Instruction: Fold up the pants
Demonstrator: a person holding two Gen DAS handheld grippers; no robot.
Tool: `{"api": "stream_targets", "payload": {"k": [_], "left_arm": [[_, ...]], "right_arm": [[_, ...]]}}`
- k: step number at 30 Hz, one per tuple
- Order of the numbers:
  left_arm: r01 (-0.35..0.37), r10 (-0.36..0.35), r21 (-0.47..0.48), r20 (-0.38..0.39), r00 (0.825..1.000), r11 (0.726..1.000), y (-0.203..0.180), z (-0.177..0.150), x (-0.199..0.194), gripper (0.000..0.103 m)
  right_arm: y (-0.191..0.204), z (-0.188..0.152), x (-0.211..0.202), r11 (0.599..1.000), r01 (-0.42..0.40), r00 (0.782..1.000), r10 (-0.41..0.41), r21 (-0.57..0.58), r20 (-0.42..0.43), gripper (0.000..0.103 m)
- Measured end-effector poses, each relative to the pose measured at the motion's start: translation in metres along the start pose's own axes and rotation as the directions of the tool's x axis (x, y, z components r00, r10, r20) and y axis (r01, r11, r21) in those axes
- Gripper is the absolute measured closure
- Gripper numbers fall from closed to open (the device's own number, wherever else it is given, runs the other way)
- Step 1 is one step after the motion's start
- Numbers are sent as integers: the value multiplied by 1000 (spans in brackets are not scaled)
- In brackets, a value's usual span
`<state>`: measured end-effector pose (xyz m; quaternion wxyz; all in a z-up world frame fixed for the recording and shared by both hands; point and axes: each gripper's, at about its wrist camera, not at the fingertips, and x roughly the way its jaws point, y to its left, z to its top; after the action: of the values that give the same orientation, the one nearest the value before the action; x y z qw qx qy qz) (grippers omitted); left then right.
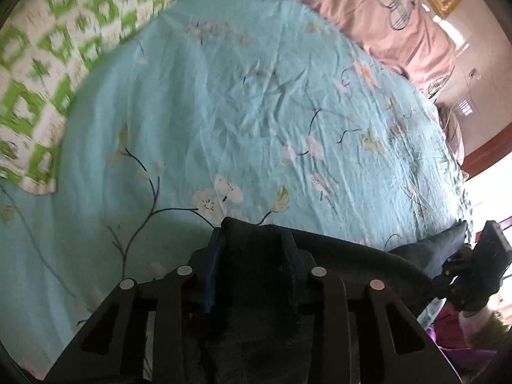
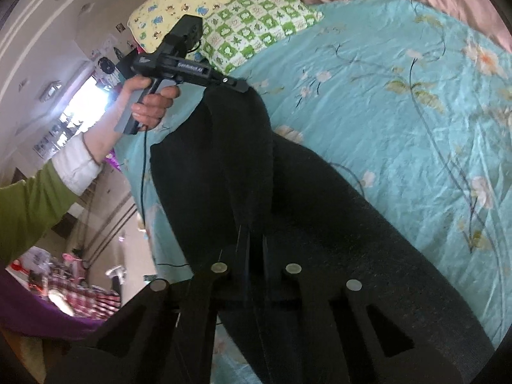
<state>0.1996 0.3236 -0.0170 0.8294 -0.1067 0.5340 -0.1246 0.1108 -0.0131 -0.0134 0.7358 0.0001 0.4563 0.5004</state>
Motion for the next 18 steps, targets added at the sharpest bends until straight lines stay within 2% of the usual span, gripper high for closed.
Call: {"api": "stream_targets", "payload": {"k": [4, 5, 10, 14, 18], "left_arm": [[-27, 24, 34, 99, 995, 999, -12, -11, -31, 80], [-30, 25, 35, 124, 992, 999, -14, -14, -40, 97], [-26, 17, 35, 241, 970, 999, -26, -42, -77, 97], [-38, 25, 40, 277, 960, 998, -37, -69, -88, 98], [-50, 36, 35, 333, 942, 998, -46, -97, -100, 99]], "right_arm": [[4, 1, -14, 1000, 20, 998, -20, -6, 62, 96], [6, 2, -18, 1000, 23, 997, -22, -8, 78, 96], [23, -1, -30, 995, 68, 989, -59, -66, 136, 96], [37, -14, -35, 991, 71, 987, -54, -113, 151, 96], [50, -27, -32, 980, 107, 987, -84, -171, 136, 96]]}}
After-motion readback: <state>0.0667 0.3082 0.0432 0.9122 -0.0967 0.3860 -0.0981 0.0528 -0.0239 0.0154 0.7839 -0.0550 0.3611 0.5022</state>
